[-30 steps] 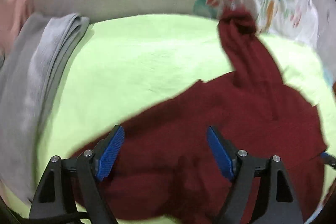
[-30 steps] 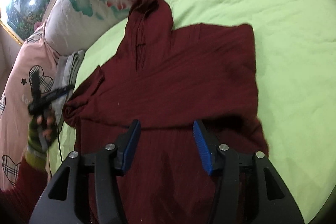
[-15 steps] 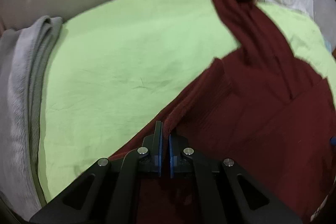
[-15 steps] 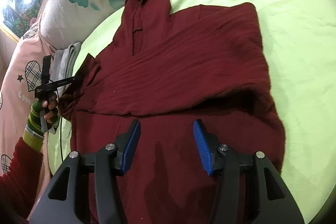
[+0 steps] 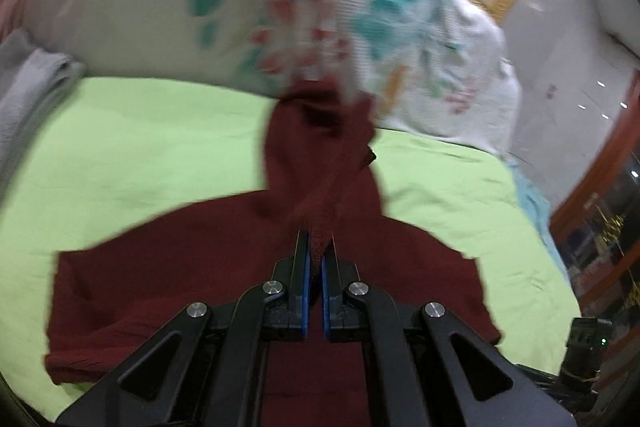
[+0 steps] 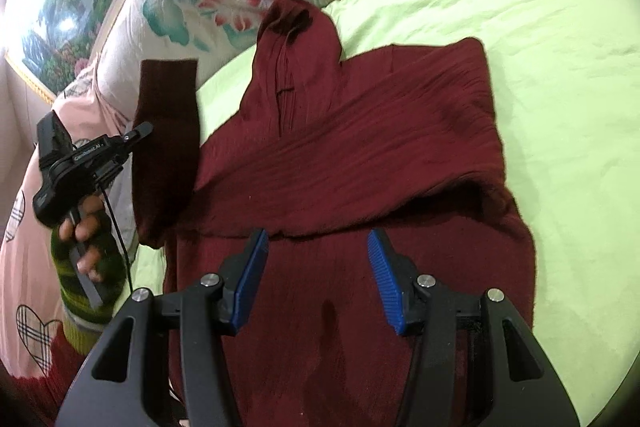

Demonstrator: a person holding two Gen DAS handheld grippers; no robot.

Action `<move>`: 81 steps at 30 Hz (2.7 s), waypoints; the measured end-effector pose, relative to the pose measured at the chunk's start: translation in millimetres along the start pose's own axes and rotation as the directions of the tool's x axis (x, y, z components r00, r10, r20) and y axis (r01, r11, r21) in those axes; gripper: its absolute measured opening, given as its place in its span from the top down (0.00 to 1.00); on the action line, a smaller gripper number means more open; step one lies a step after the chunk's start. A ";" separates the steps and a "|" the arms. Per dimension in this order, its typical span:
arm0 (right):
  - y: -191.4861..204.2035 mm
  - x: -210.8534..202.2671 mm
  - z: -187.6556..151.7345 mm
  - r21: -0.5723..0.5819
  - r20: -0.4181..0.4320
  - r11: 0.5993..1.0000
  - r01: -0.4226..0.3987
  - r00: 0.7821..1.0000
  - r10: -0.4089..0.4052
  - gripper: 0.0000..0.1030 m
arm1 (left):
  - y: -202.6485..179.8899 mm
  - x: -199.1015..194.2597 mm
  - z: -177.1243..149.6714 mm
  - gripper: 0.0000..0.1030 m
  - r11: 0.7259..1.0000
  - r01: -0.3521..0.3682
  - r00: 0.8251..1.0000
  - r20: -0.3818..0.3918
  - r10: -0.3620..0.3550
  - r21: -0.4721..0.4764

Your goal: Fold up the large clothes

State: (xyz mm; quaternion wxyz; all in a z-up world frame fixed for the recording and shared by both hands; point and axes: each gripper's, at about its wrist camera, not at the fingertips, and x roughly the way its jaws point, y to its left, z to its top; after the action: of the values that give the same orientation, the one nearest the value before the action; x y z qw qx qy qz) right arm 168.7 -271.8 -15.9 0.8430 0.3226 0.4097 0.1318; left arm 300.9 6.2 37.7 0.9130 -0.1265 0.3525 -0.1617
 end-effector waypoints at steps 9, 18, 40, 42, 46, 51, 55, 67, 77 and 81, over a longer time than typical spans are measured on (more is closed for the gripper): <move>-23.3 -17.2 4.5 0.092 0.073 0.995 0.026 0.997 -0.032 0.49 | -94.2 96.2 -70.1 0.97 0.990 0.103 0.975 -0.209 -0.081 0.098; -21.0 2.0 12.7 0.092 0.049 0.995 0.032 0.998 -0.036 0.40 | -59.0 61.3 -97.4 0.62 0.998 0.056 0.972 -0.232 -0.047 0.036; -4.7 81.8 53.2 -0.038 -0.008 0.979 0.201 0.979 -0.202 0.97 | 143.9 -13.8 -128.0 0.58 0.937 -0.330 0.927 -0.228 0.299 -0.115; 3.0 63.4 59.3 -0.052 0.068 0.984 0.171 0.983 -0.168 0.97 | 148.1 -13.3 -124.5 0.58 0.936 -0.325 0.934 -0.201 0.295 -0.137; 13.3 19.8 71.4 -0.063 0.228 0.987 0.145 0.965 -0.127 0.97 | 151.1 -14.7 -116.3 0.58 0.928 -0.333 0.937 -0.169 0.306 -0.165; -6.9 35.8 67.7 -0.048 0.166 0.980 0.193 0.969 -0.182 0.97 | 140.8 -14.4 -127.9 0.58 0.931 -0.354 0.924 -0.182 0.335 -0.085; -31.5 55.7 59.1 0.013 0.103 0.973 0.229 0.968 -0.229 0.97 | 153.8 -17.9 -126.2 0.63 0.917 -0.381 0.914 -0.195 0.355 -0.120; -33.0 7.1 27.7 0.042 0.114 0.978 0.205 0.971 -0.209 0.51 | 148.4 -64.9 -158.1 0.61 0.955 -0.228 0.953 -0.243 0.179 -0.190; 6.6 3.8 52.8 -0.080 0.121 0.993 0.084 0.990 -0.074 0.51 | 109.4 -68.9 -110.5 0.57 0.981 -0.154 0.970 -0.209 0.127 -0.121; 20.2 34.2 89.8 -0.129 0.103 0.990 0.060 0.994 -0.047 0.51 | 93.2 -47.1 -64.4 0.51 0.984 -0.154 0.975 -0.177 0.137 -0.084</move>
State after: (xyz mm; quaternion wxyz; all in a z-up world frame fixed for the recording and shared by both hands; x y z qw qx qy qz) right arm 260.7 -279.0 17.5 0.8851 0.2614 0.3660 0.1195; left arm 243.1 102.2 -12.4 0.8816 -0.1303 0.4453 -0.0871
